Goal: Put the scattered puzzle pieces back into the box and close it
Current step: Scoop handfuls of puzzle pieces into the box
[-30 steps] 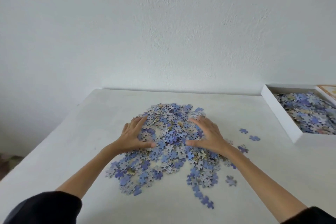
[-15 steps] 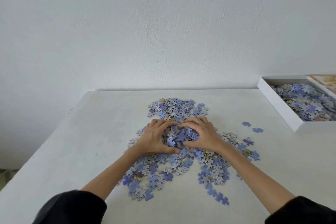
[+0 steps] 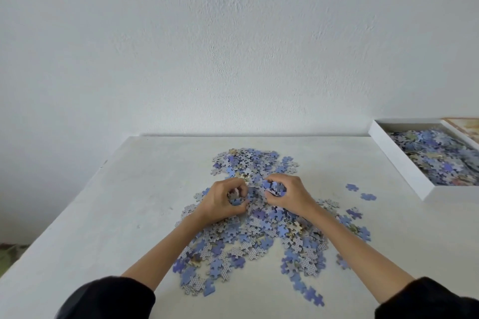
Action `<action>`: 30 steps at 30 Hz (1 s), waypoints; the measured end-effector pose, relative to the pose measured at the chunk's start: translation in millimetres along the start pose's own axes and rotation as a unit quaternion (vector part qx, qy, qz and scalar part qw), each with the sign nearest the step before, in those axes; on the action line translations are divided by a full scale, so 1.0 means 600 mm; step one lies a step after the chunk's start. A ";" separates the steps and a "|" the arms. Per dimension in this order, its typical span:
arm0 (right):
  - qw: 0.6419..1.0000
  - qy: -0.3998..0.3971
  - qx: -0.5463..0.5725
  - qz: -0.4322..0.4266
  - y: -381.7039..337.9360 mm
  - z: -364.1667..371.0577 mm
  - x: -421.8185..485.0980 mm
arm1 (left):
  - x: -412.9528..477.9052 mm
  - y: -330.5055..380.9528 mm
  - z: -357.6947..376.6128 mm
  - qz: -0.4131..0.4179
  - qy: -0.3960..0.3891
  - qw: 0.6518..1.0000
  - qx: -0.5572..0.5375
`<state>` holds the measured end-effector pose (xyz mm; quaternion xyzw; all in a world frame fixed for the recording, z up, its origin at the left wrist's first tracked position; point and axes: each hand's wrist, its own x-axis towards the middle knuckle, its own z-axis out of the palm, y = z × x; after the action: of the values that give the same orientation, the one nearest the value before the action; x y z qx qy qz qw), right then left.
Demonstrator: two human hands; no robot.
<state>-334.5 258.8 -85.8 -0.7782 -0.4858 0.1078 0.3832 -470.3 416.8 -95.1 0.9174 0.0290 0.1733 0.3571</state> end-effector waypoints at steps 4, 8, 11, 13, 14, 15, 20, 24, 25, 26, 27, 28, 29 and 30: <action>0.999 0.008 0.033 0.022 0.000 -0.027 0.002 | 0.007 0.003 -0.003 -0.011 0.021 0.999 -0.041; 0.997 0.030 0.060 0.025 0.002 -0.059 0.002 | 0.021 0.023 -0.001 -0.014 0.024 0.999 -0.043; 0.996 0.053 0.069 0.017 0.007 -0.081 0.003 | 0.038 0.048 0.002 -0.002 0.021 0.998 -0.067; 0.995 0.063 0.071 0.006 0.009 -0.097 0.002 | 0.051 0.066 0.003 0.009 0.021 0.996 -0.083; 0.995 0.070 0.070 0.000 0.009 -0.107 0.001 | 0.059 0.076 0.005 0.015 0.022 0.996 -0.084; 0.995 0.074 0.065 -0.006 0.009 -0.118 0.000 | 0.067 0.085 0.007 0.024 0.023 0.996 -0.081; 0.994 0.089 0.052 -0.026 0.025 -0.166 0.000 | 0.108 0.134 0.030 0.053 0.020 0.994 -0.092; 0.992 0.107 0.062 -0.026 0.043 -0.211 -0.006 | 0.140 0.167 0.062 0.065 0.008 0.993 -0.099; 0.992 0.110 0.063 -0.029 0.049 -0.225 -0.009 | 0.149 0.177 0.072 0.070 0.005 0.992 -0.101; 0.991 0.112 0.061 -0.034 0.054 -0.240 -0.012 | 0.158 0.188 0.081 0.074 0.002 0.992 -0.103; 0.991 0.115 0.061 -0.038 0.060 -0.255 -0.015 | 0.168 0.197 0.091 0.078 -0.003 0.991 -0.106; 0.990 0.118 0.062 -0.043 0.067 -0.270 -0.018 | 0.178 0.207 0.101 0.081 -0.007 0.991 -0.108; 0.990 0.120 0.060 -0.046 0.076 -0.286 -0.020 | 0.189 0.218 0.112 0.085 -0.011 0.990 -0.108; 0.989 0.122 0.060 -0.051 0.085 -0.302 -0.022 | 0.200 0.228 0.123 0.090 -0.014 0.990 -0.108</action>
<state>-209.0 146.9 -0.7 -0.7354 -0.4671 0.0210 0.4905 -342.2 288.8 -18.9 0.8747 -0.0771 0.1940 0.4374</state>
